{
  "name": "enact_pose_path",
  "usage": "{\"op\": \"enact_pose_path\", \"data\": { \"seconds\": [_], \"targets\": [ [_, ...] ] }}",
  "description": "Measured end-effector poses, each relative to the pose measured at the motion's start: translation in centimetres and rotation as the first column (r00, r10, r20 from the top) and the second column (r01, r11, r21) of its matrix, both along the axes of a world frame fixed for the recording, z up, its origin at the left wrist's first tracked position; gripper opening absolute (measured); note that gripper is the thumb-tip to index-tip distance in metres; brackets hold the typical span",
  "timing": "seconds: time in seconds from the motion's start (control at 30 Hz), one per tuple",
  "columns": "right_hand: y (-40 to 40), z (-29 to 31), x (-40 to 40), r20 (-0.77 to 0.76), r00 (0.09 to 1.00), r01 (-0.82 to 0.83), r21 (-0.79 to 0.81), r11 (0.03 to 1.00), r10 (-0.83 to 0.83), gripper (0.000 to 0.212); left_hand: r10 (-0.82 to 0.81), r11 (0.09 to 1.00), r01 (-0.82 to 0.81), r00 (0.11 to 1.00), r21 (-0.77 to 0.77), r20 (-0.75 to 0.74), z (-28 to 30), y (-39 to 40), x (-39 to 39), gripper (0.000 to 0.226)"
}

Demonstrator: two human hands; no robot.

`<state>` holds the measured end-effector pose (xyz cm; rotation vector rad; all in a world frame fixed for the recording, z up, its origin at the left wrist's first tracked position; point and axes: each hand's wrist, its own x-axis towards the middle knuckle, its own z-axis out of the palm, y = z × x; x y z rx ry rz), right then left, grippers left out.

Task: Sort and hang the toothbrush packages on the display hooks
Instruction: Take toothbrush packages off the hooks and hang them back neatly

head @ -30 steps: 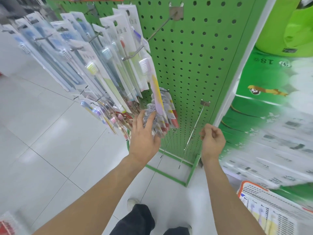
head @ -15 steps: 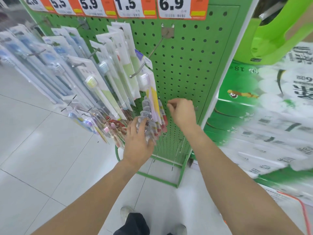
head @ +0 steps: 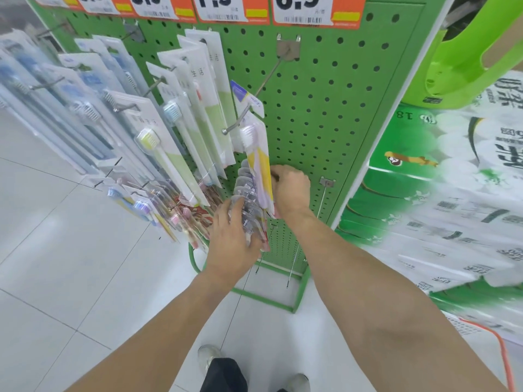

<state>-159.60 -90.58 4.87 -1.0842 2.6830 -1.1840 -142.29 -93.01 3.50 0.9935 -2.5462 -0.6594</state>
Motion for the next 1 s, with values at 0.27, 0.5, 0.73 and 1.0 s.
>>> {"op": "enact_pose_path", "data": {
  "seconds": [0.27, 0.5, 0.73, 1.0],
  "targets": [
    [0.0, 0.8, 0.5, 0.082, 0.993, 0.085, 0.076, 0.994, -0.091, 0.018, -0.005, 1.000, 0.006, 1.000, 0.030, -0.015, -0.3, -0.4, 0.1, 0.077],
    [-0.7, 0.4, 0.5, 0.163, 0.978, 0.106, 0.150, 0.983, -0.130, 0.019, -0.004, 0.999, 0.005, 1.000, 0.053, -0.028, -0.3, -0.5, 0.0, 0.078],
    [-0.9, -0.5, 0.4, 0.349, 0.936, 0.058, -0.038, 0.998, -0.041, 0.037, -0.008, 0.998, 0.012, 0.998, 0.055, -0.070, -0.5, -1.1, -0.1, 0.077],
    [0.2, 0.7, 0.3, 0.564, 0.822, 0.020, -0.163, 0.986, 0.076, 0.055, -0.007, 0.997, 0.013, 0.996, 0.071, -0.089, -0.5, -1.2, 0.2, 0.076]
  ]
}}
